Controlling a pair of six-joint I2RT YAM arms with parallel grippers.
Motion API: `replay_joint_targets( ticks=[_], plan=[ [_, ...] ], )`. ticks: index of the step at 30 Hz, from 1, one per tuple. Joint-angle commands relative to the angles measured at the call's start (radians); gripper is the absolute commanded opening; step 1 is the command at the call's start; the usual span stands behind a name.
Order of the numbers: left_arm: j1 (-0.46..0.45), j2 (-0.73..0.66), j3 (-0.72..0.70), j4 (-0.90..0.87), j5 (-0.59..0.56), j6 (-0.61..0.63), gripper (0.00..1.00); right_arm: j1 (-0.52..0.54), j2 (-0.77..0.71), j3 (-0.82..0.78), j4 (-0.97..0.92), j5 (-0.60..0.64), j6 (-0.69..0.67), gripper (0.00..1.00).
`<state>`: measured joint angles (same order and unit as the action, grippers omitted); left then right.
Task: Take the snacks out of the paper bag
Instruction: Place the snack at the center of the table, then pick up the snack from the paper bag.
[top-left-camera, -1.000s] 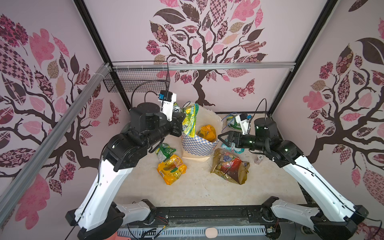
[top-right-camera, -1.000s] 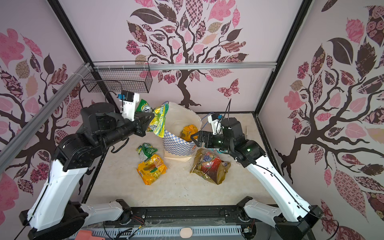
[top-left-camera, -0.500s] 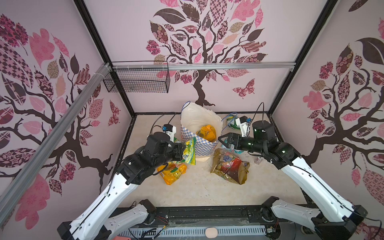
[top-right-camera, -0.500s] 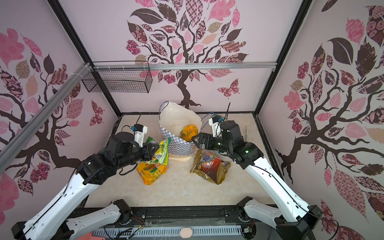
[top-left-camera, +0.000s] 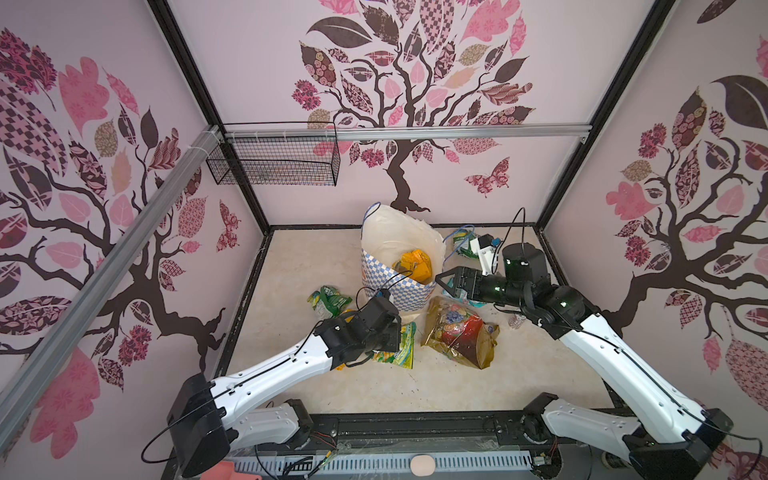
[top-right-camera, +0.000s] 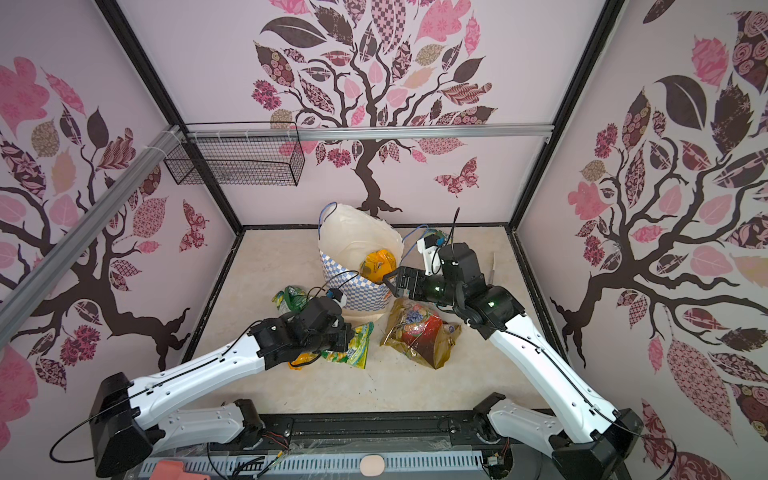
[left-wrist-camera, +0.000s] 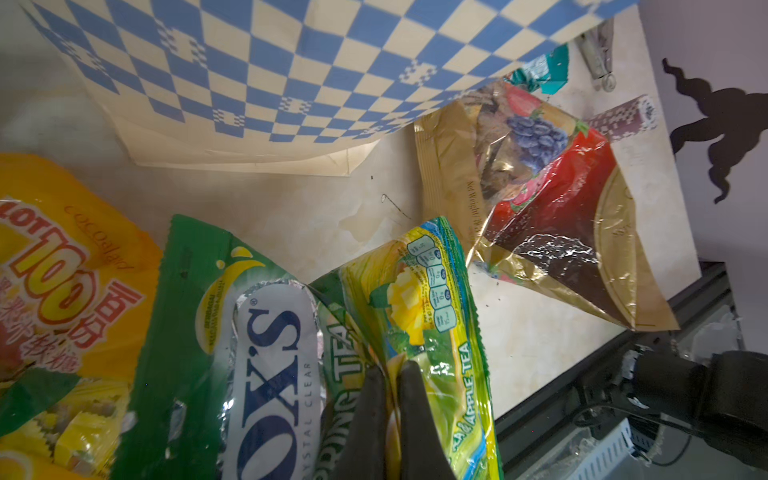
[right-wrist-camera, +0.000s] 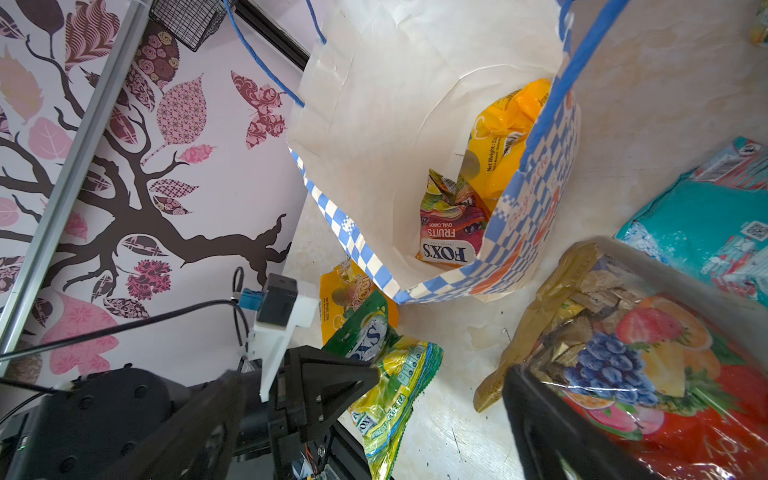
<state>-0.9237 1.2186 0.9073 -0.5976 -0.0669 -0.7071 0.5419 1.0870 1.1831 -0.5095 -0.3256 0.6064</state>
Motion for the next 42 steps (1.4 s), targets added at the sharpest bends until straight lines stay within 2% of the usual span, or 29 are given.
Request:
replay_joint_targets(
  ticks=[1, 5, 11, 14, 21, 23, 28, 34, 38, 42],
  plan=[
    [-0.004, 0.039, -0.037, 0.116, -0.002, 0.026, 0.0, 0.004, -0.027, 0.002, 0.015, 0.0, 0.007, 1.0],
    [-0.006, 0.103, -0.072, 0.196, 0.045, 0.04, 0.0, 0.003, -0.027, 0.006, 0.014, 0.004, 0.006, 1.0],
    [-0.006, 0.165, -0.085, 0.209, 0.021, 0.057, 0.01, 0.003, -0.03, 0.006, 0.008, 0.009, 0.006, 1.0],
    [-0.006, 0.165, -0.051, 0.156, -0.01, 0.094, 0.09, 0.004, -0.032, 0.007, 0.008, 0.013, 0.009, 1.0],
    [-0.006, 0.095, 0.023, 0.053, -0.08, 0.17, 0.43, 0.003, -0.036, 0.008, 0.015, 0.011, 0.019, 1.0],
    [-0.006, 0.068, 0.052, 0.034, -0.097, 0.184, 0.49, 0.004, -0.041, 0.009, 0.014, 0.016, 0.019, 1.0],
    [-0.006, -0.033, 0.154, -0.012, -0.131, 0.202, 0.56, 0.004, -0.054, 0.015, 0.011, 0.033, 0.015, 1.0],
    [-0.005, -0.134, 0.296, -0.024, -0.211, 0.28, 0.61, 0.003, -0.069, 0.011, 0.021, 0.049, 0.013, 1.0],
    [-0.005, -0.093, 0.461, -0.065, -0.292, 0.392, 0.65, 0.003, -0.081, 0.001, 0.043, 0.054, 0.017, 1.0],
    [0.02, 0.027, 0.662, -0.14, -0.339, 0.481, 0.65, 0.004, -0.081, 0.005, 0.047, 0.053, 0.016, 1.0]
  ],
)
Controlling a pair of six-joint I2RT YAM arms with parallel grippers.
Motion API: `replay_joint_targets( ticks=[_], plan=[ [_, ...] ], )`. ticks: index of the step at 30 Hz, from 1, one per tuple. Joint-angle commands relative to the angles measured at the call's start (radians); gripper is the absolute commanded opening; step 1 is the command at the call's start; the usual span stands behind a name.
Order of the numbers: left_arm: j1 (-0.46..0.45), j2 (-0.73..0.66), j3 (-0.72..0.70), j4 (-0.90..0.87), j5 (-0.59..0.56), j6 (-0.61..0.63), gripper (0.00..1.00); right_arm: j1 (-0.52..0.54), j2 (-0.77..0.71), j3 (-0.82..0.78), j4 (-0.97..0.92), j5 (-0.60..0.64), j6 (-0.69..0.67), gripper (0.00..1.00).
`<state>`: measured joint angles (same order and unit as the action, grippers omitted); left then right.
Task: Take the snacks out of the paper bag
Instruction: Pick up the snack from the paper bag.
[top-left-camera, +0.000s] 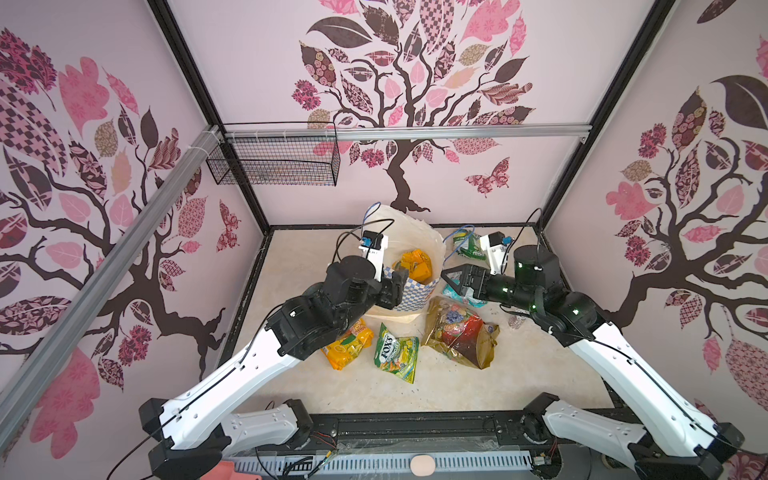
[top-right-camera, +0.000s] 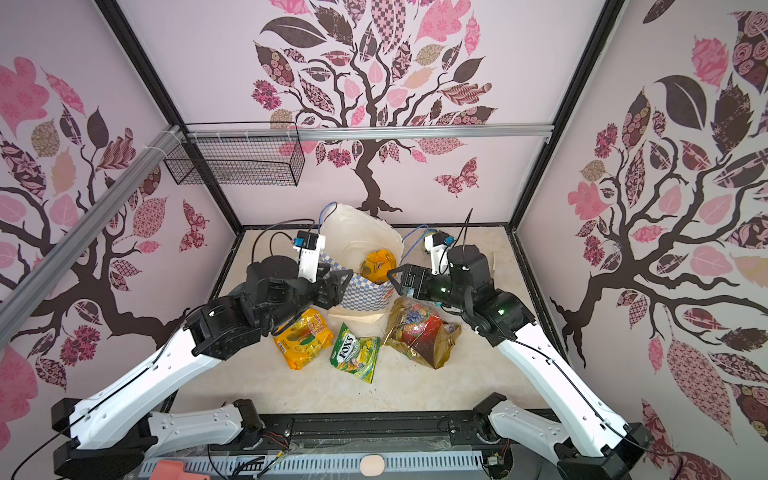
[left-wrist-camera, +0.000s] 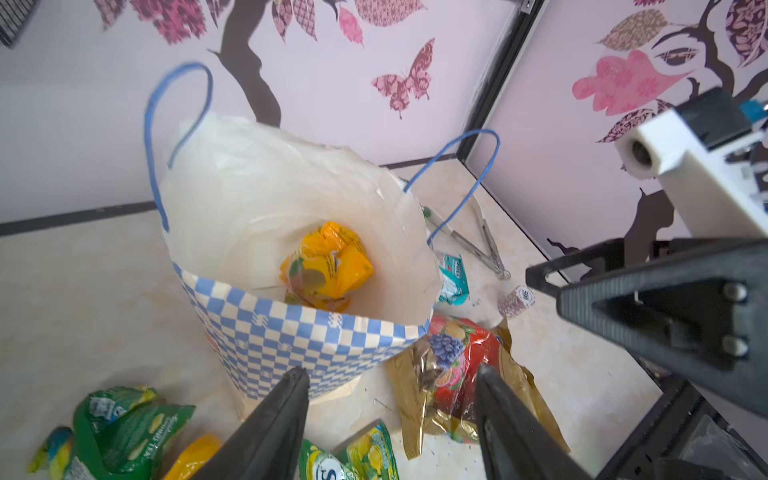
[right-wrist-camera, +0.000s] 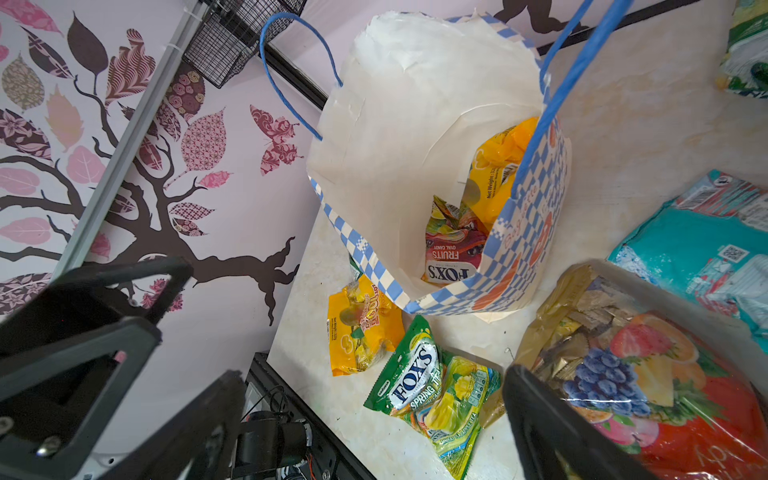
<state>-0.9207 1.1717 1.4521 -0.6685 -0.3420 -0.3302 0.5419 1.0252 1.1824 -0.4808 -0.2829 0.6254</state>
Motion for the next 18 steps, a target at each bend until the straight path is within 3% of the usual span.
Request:
replay_joint_targets(
  ticks=[1, 4, 9, 18],
  plan=[
    [0.035, 0.108, 0.169, -0.092, -0.049, 0.108, 0.65, 0.004, -0.019, 0.011, 0.014, 0.008, -0.005, 1.0],
    [0.115, 0.226, 0.319, -0.16, 0.034, 0.108, 0.64, 0.003, -0.017, 0.025, -0.008, 0.013, -0.019, 1.0],
    [0.169, 0.449, 0.588, -0.274, 0.063, 0.16, 0.64, 0.004, -0.022, 0.04, -0.033, 0.018, -0.035, 1.0],
    [0.234, 0.702, 0.751, -0.339, 0.153, 0.138, 0.63, 0.003, -0.034, 0.033, -0.05, 0.034, -0.049, 1.0]
  ],
)
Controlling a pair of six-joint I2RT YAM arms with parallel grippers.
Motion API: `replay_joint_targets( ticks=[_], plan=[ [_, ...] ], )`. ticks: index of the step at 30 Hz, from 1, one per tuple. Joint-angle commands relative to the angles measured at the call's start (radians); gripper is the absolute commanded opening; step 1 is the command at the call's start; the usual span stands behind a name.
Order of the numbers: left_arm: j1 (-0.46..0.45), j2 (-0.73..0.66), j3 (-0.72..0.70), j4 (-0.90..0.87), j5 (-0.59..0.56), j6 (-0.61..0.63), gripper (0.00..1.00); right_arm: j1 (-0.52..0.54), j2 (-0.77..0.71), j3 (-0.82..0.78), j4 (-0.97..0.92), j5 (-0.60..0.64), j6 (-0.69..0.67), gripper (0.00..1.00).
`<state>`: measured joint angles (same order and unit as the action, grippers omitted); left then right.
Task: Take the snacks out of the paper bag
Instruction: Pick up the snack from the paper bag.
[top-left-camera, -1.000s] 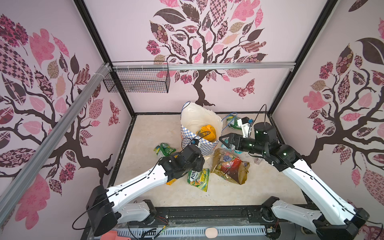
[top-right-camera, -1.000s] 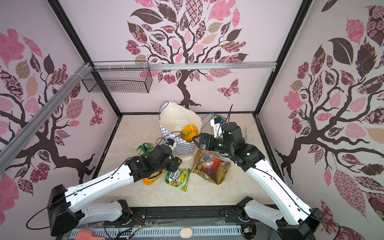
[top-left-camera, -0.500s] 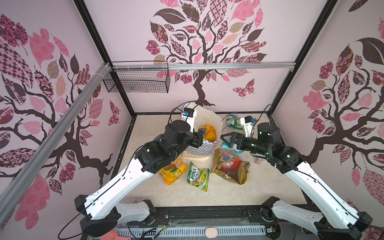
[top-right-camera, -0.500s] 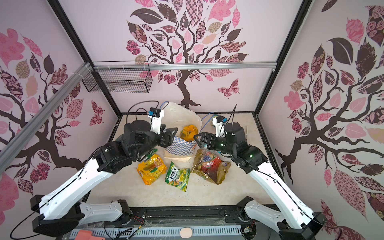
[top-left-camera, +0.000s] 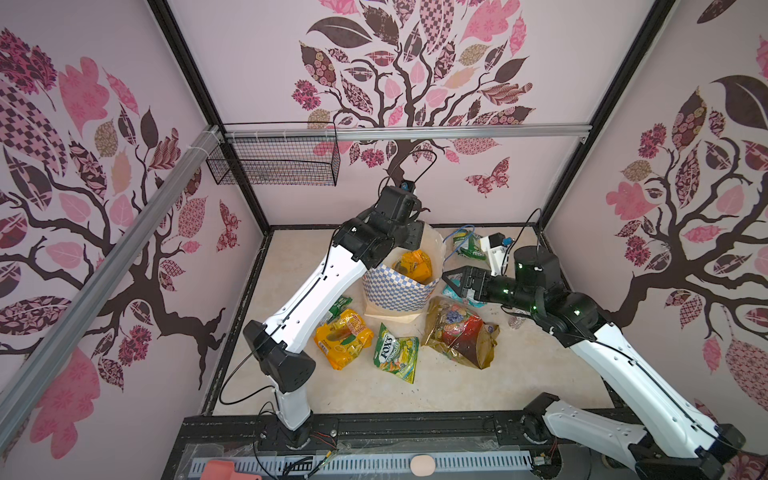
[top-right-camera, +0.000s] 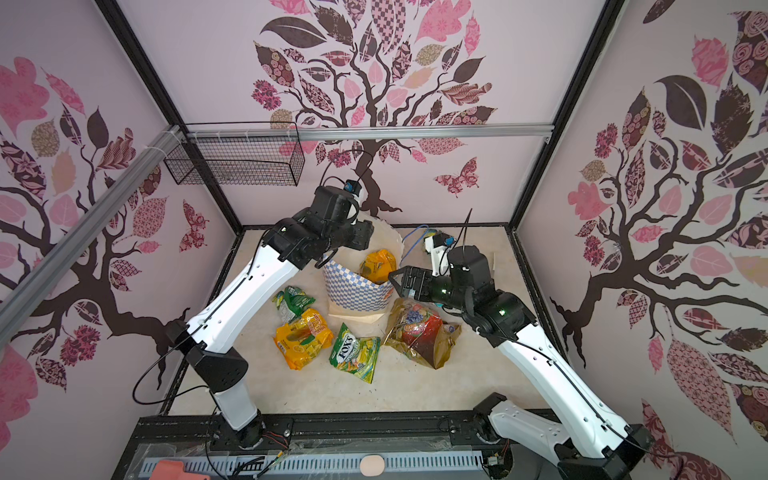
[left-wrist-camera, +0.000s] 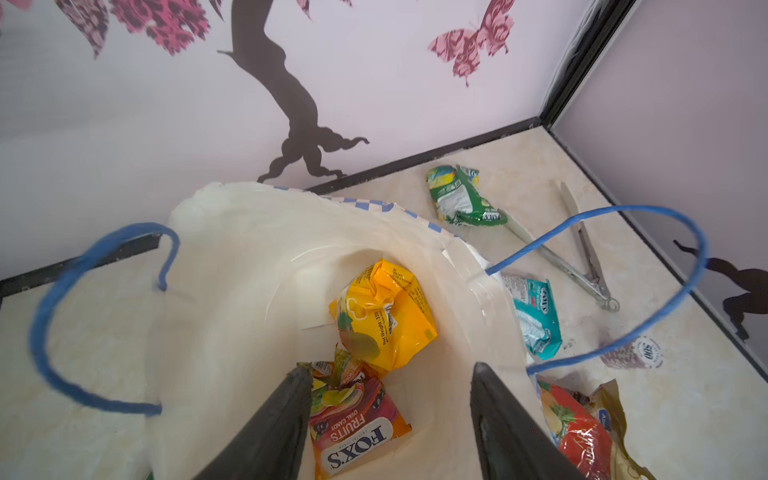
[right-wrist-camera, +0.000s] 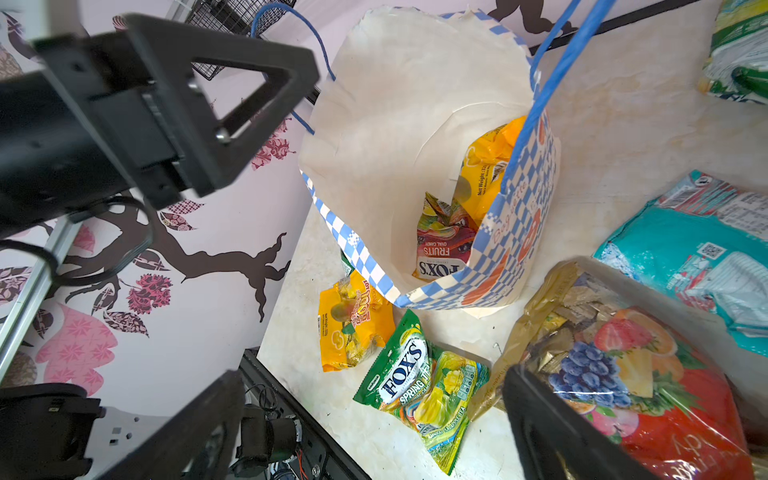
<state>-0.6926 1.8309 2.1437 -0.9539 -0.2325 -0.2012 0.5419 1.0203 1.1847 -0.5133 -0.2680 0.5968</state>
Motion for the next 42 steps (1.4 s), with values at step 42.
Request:
replay_joint_targets(
  ticks=[42],
  plan=[
    [0.086, 0.626, 0.078, -0.139, 0.267, 0.035, 0.72, 0.004, -0.044, 0.024, -0.027, 0.032, -0.023, 1.0]
  ],
)
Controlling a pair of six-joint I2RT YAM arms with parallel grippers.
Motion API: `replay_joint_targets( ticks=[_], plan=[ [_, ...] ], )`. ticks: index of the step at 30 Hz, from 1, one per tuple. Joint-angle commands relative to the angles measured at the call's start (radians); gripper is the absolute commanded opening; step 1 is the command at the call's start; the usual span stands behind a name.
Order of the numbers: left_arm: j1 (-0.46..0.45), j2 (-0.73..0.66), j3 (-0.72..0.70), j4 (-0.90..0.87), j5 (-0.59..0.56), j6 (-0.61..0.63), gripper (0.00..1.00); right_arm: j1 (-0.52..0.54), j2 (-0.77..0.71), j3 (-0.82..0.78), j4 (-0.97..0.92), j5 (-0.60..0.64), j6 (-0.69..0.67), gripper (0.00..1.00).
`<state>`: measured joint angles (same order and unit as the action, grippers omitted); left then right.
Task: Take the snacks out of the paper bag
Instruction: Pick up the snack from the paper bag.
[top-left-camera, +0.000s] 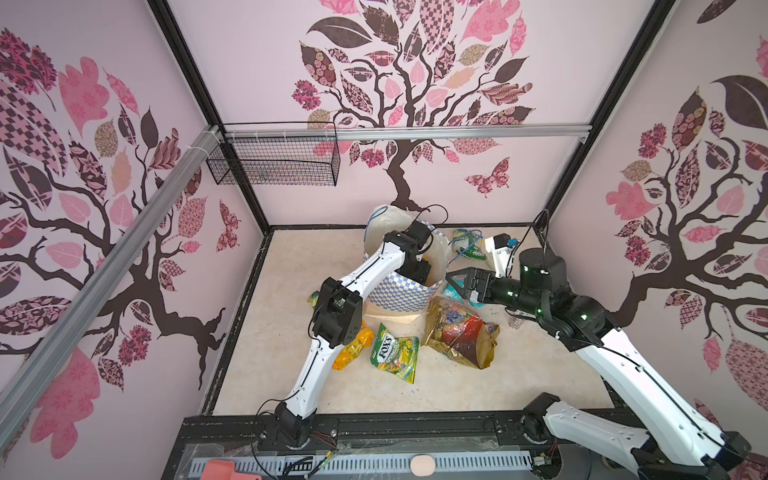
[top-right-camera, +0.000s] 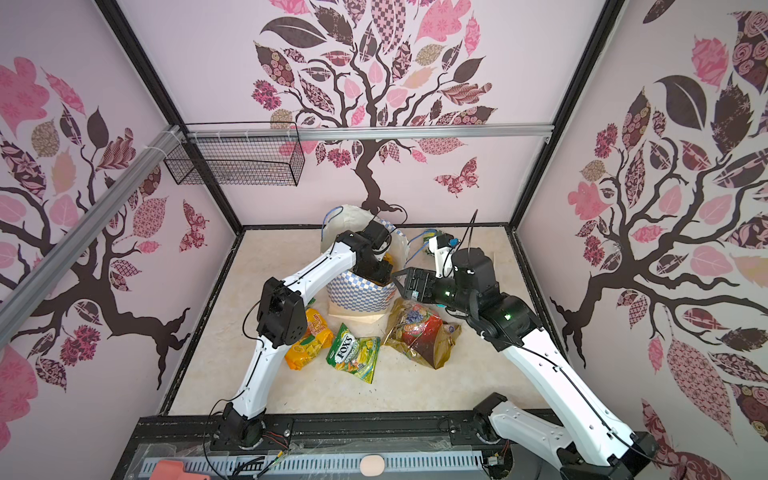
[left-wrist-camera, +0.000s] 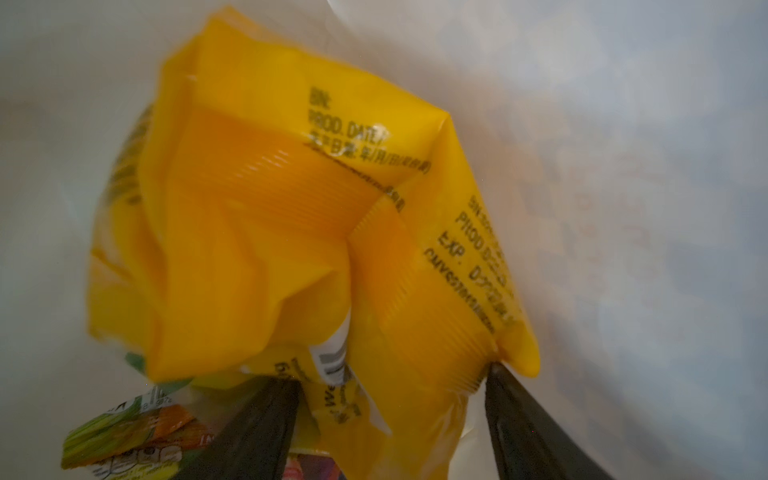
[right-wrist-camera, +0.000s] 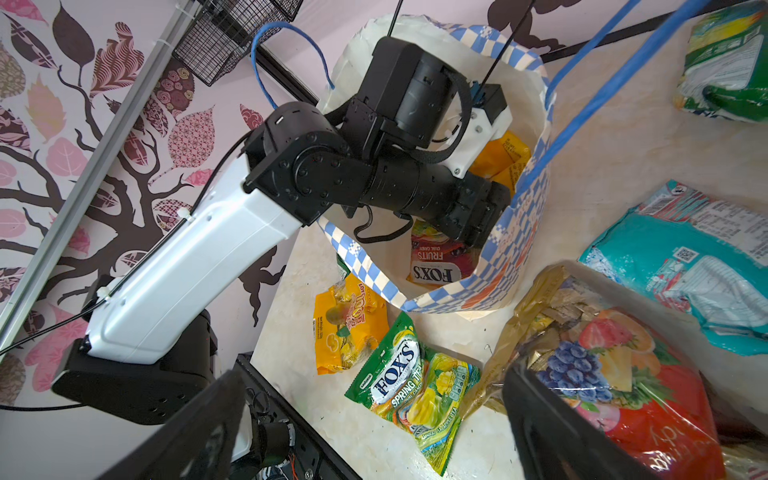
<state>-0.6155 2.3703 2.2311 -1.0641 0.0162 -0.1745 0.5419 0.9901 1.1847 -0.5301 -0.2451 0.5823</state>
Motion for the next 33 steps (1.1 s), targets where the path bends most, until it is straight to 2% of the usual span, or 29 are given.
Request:
replay_joint_targets(
  ticks=[1, 3, 6, 9, 13, 17, 33],
  plan=[
    [0.009, 0.094, -0.015, -0.032, 0.022, 0.009, 0.72, 0.003, -0.013, 0.024, -0.008, 0.008, -0.008, 1.0],
    [0.01, 0.109, -0.024, -0.04, 0.028, 0.01, 0.71, 0.004, -0.011, 0.026, -0.008, 0.007, -0.008, 1.0],
    [0.008, 0.122, -0.039, -0.044, 0.026, 0.012, 0.65, 0.003, -0.011, 0.024, -0.006, 0.01, -0.007, 1.0],
    [0.011, 0.12, -0.055, -0.037, 0.025, 0.012, 0.49, 0.003, -0.009, 0.026, -0.005, 0.007, -0.006, 1.0],
    [0.014, 0.101, -0.061, -0.024, 0.024, 0.012, 0.2, 0.003, -0.008, 0.026, -0.005, 0.007, -0.004, 1.0],
    [0.017, 0.07, -0.063, -0.013, 0.028, 0.012, 0.02, 0.003, -0.008, 0.028, -0.005, 0.007, -0.003, 1.0],
    [0.021, -0.137, -0.082, 0.047, -0.016, 0.029, 0.0, 0.003, -0.004, 0.028, -0.001, 0.004, 0.001, 1.0]
  ],
)
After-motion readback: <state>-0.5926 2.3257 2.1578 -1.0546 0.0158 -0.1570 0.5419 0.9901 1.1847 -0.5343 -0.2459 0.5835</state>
